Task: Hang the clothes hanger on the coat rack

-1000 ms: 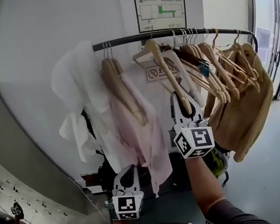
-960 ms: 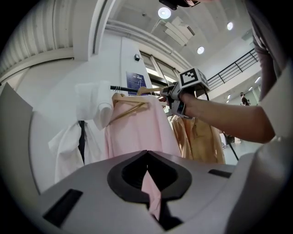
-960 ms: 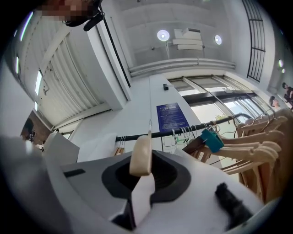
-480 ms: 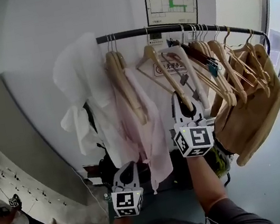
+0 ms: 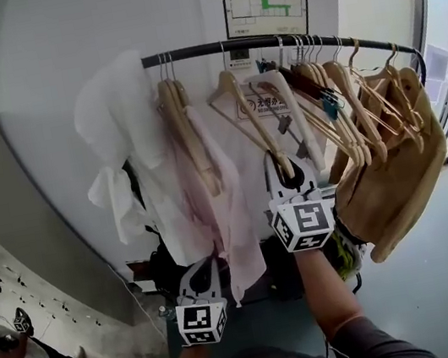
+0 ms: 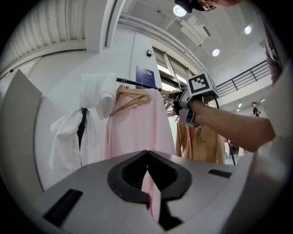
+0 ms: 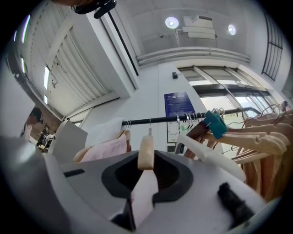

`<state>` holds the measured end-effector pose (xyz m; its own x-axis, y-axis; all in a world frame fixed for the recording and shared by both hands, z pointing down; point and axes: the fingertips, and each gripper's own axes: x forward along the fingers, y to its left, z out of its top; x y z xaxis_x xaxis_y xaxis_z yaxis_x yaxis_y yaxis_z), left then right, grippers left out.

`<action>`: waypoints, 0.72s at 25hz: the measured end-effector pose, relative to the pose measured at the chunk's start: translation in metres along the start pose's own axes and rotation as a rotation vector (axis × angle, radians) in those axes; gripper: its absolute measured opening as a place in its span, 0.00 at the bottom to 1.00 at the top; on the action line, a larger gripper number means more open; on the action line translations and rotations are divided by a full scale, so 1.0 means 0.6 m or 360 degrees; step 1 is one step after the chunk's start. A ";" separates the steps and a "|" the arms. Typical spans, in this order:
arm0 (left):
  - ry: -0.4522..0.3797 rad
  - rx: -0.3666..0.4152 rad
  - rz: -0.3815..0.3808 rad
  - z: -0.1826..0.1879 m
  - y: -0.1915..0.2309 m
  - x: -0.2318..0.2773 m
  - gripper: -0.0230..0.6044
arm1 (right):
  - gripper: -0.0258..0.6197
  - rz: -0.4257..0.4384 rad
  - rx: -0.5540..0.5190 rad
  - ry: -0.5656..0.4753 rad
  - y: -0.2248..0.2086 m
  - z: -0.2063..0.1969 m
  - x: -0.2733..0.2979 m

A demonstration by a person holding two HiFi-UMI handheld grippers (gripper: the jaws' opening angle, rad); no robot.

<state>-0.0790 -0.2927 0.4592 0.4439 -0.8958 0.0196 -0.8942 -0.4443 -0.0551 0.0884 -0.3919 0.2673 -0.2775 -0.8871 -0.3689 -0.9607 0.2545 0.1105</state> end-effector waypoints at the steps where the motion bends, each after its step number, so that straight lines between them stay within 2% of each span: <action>1: 0.0002 -0.0006 -0.0001 -0.001 -0.003 0.000 0.05 | 0.11 0.0020 -0.0004 0.0042 0.001 -0.008 -0.001; 2: 0.0005 -0.0012 -0.0004 -0.002 -0.008 0.000 0.05 | 0.13 0.0038 -0.0007 0.0081 0.002 -0.017 -0.004; 4: 0.0014 -0.0021 -0.0013 -0.006 -0.016 -0.002 0.05 | 0.25 0.0062 -0.0012 0.0138 0.003 -0.032 -0.014; 5: 0.0019 -0.0025 -0.0018 -0.009 -0.021 -0.003 0.05 | 0.27 0.0068 -0.0017 0.0159 0.003 -0.039 -0.023; 12: 0.0064 -0.0046 -0.0068 -0.031 -0.053 0.004 0.05 | 0.28 0.0123 -0.0028 0.0347 0.023 -0.098 -0.127; 15: 0.0068 -0.0054 -0.0094 -0.032 -0.064 0.009 0.05 | 0.25 0.0093 -0.0023 0.0426 0.028 -0.127 -0.179; 18: 0.0051 -0.0045 -0.0104 -0.025 -0.068 0.014 0.05 | 0.11 -0.0003 -0.0053 0.0475 0.027 -0.147 -0.226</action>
<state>-0.0400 -0.2822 0.4766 0.4997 -0.8645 0.0545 -0.8648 -0.5015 -0.0245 0.1107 -0.3014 0.4004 -0.2577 -0.9628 -0.0818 -0.9591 0.2447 0.1421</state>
